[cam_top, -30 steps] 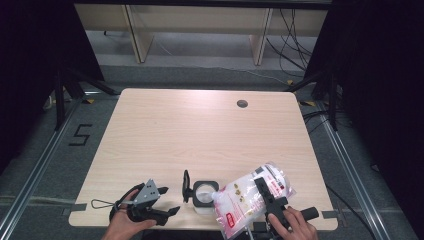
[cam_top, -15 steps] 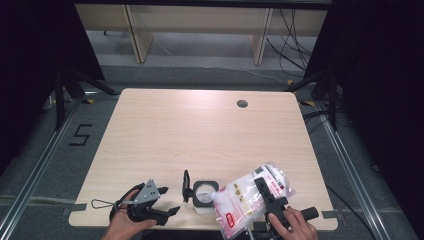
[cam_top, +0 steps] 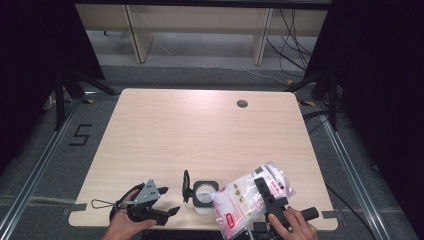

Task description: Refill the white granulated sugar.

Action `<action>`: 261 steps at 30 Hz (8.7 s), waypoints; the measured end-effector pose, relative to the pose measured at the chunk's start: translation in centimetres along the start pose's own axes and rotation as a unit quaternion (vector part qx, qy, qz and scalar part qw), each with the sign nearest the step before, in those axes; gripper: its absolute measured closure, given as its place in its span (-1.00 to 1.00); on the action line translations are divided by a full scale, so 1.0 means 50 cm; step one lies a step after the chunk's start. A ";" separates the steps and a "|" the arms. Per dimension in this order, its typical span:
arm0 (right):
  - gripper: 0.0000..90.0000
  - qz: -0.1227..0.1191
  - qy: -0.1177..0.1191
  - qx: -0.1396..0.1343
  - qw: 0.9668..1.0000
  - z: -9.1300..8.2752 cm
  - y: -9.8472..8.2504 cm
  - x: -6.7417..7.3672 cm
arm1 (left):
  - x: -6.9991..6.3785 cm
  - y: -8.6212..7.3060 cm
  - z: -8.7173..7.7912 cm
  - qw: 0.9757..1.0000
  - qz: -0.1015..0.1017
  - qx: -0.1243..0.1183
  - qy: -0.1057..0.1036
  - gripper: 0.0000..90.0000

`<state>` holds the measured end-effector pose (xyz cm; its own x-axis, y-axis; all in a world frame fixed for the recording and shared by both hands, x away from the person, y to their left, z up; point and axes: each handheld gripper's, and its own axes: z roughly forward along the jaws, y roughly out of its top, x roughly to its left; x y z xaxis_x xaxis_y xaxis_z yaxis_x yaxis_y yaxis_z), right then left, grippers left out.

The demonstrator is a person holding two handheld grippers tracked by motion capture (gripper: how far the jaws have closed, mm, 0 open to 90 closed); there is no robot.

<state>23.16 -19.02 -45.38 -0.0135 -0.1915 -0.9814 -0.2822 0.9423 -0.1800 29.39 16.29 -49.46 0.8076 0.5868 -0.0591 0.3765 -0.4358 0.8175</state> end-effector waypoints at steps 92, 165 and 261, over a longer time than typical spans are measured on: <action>0.00 0.026 0.007 0.004 1.000 -0.003 -0.003 0.002 | -0.001 0.000 -0.002 1.000 -0.008 0.005 0.005 -0.45; 0.01 0.014 0.001 0.004 1.000 -0.003 0.000 -0.002 | 0.000 0.001 -0.003 1.000 -0.007 0.010 0.006 -0.45; 0.06 0.080 0.016 0.025 0.996 -0.011 -0.005 0.006 | -0.002 0.000 -0.002 1.000 -0.008 0.004 0.003 -0.45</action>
<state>22.70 -19.48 -45.60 -0.0848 -0.0453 -0.9954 -0.2265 0.9737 -0.0250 29.27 16.31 -49.38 0.7987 0.5979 -0.0678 0.3924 -0.4320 0.8120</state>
